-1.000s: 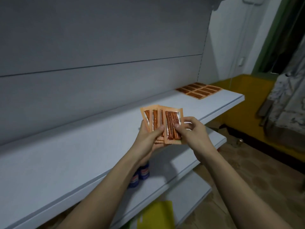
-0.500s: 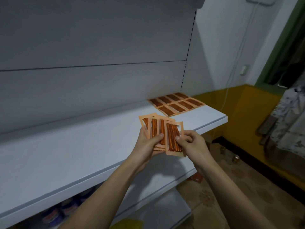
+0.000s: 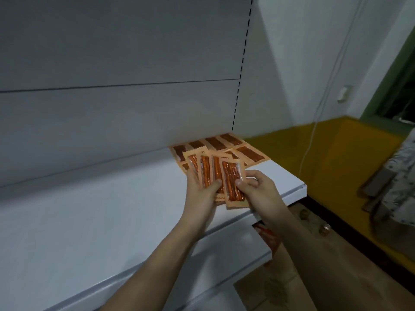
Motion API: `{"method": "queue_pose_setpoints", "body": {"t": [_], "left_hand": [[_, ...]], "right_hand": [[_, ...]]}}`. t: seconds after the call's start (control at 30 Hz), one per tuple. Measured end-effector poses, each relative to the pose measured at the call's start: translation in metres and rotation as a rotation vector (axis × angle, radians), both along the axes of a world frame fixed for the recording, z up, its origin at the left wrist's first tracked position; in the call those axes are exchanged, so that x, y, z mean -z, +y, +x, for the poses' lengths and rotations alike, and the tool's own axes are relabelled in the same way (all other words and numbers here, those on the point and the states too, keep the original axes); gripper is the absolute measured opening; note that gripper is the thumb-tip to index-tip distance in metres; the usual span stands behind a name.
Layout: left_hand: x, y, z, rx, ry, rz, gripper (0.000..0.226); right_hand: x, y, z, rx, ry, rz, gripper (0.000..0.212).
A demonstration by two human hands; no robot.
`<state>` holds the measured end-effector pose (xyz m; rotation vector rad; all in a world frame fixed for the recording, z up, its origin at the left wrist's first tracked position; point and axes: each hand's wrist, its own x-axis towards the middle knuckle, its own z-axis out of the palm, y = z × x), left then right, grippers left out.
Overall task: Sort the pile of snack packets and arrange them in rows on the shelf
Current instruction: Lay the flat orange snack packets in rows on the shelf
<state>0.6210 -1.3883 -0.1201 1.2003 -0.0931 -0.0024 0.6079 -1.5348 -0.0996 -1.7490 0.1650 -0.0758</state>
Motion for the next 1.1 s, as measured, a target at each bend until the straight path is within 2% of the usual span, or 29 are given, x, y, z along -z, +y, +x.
{"method": "queue_pose_setpoints", "body": {"t": [0.13,0.27,0.47,0.53,0.6,0.63,0.7,0.8,0.97,1.1], "left_hand": [[-0.013,-0.036,0.008,-0.060,-0.048,0.035,0.048],[-0.008,-0.073,0.011,-0.213,-0.033,0.106,0.047],[0.001,-0.096,0.024,-0.503,-0.047,0.250,0.047],[0.001,-0.099,0.020,-0.598,-0.068,0.265,0.046],[0.001,-0.104,0.013,-0.629,-0.085,0.291,0.051],[0.001,-0.106,0.011,-0.625,-0.089,0.318,0.051],[0.003,-0.109,0.010,-0.620,-0.087,0.359,0.048],[0.003,-0.110,0.012,-0.620,-0.056,0.333,0.047],[-0.001,-0.109,0.016,-0.648,-0.029,0.311,0.045],[0.002,-0.107,0.019,-0.631,0.005,0.207,0.058]], "right_hand": [[-0.007,-0.041,0.032,-0.142,-0.050,-0.024,0.025],[-0.012,-0.083,0.053,-0.283,-0.041,-0.106,0.021],[-0.010,-0.158,0.078,-0.266,-0.040,-0.180,0.042],[-0.003,-0.167,0.087,-0.212,-0.079,-0.491,0.050],[0.004,-0.170,0.089,-0.171,-0.249,-0.877,0.056],[0.007,-0.170,0.087,-0.193,-0.347,-0.941,0.055],[0.012,-0.170,0.084,-0.319,-0.448,-0.960,0.045],[0.021,-0.172,0.086,-0.468,-0.484,-1.036,0.033],[0.022,-0.178,0.098,-0.524,-0.485,-0.921,0.035],[0.020,-0.178,0.094,-0.512,-0.504,-0.872,0.033]]}}
